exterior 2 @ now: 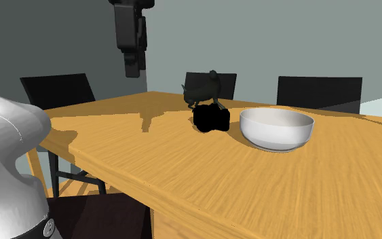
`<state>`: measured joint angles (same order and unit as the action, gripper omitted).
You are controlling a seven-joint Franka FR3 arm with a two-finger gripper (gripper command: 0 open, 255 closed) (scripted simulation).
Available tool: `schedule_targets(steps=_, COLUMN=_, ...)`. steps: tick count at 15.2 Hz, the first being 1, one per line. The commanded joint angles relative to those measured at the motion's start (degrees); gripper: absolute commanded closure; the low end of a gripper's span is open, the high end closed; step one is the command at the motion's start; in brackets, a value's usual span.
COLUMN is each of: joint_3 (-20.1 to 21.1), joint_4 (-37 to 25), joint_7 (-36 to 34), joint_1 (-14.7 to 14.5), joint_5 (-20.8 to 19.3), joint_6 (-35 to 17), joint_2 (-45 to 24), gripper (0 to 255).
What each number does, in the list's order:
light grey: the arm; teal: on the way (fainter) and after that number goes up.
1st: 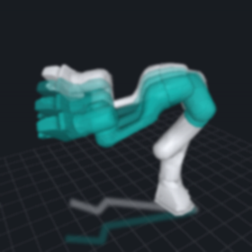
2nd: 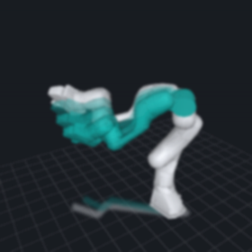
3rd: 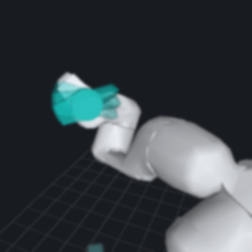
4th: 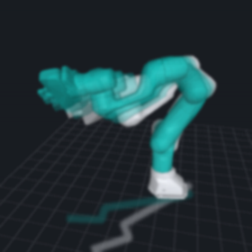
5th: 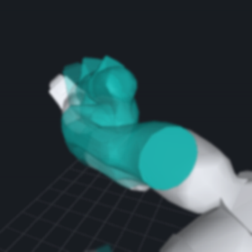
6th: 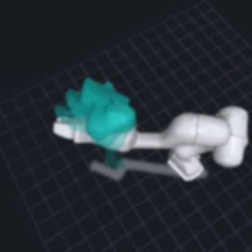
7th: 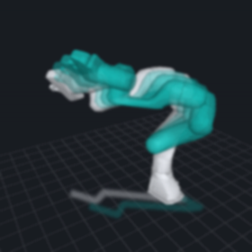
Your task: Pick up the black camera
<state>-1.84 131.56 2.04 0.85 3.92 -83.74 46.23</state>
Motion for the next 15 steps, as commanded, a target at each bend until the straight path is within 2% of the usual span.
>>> schedule_targets(steps=1, joint_3=0.0, joint_4=0.0, joint_7=0.0, joint_1=0.0, joint_5=0.0, joint_6=0.0, joint_2=0.0, gripper=0)
schedule_targets(steps=15, joint_3=8.8, joint_4=-5.0, joint_7=6.5, joint_1=-8.5, joint_5=0.6, joint_6=-18.1, joint_2=-22.0, gripper=0)
